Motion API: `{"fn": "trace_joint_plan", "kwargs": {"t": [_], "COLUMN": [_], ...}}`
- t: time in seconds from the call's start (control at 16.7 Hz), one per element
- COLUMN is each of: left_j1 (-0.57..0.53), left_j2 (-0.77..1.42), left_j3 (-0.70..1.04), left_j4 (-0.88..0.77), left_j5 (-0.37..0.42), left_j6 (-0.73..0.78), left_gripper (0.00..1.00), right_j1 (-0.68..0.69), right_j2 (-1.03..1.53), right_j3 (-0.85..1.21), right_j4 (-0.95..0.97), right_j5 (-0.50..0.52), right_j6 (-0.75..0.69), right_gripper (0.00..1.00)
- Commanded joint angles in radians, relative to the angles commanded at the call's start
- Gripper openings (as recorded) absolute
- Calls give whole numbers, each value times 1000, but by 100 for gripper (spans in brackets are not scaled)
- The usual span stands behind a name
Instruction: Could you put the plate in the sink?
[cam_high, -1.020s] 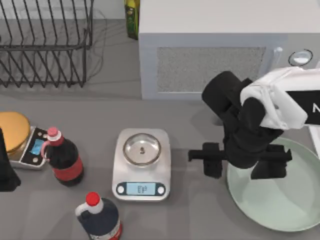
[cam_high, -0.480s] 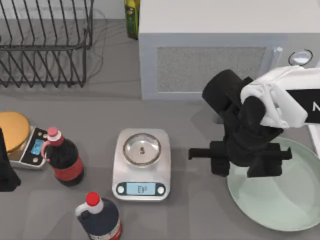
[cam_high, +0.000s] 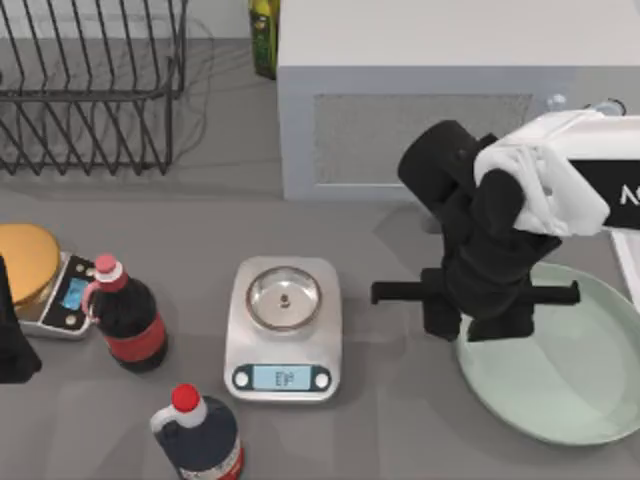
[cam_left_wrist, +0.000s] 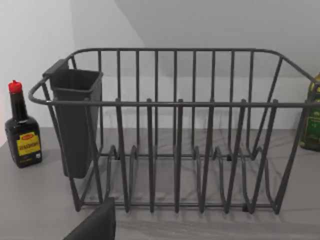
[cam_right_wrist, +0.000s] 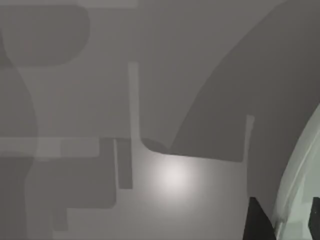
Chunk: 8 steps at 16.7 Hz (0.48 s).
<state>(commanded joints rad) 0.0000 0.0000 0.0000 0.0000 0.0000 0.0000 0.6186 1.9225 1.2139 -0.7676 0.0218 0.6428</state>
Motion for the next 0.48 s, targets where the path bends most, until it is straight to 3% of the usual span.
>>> {"fn": "trace_joint_plan", "kwargs": {"t": [0.18,0.48], "left_j1": [0,0], "left_j2": [0,0], "left_j3": [0,0], "left_j4": [0,0], "left_j5": [0,0], "left_j6": [0,0], "left_gripper": [100,100], "right_j1": [3,0], "right_j2": [11,10], "right_j3": [163,582], "right_j4": [-163,-592], "right_j5": [0,0], "right_j6": [3,0], "right_gripper": [0,0]}}
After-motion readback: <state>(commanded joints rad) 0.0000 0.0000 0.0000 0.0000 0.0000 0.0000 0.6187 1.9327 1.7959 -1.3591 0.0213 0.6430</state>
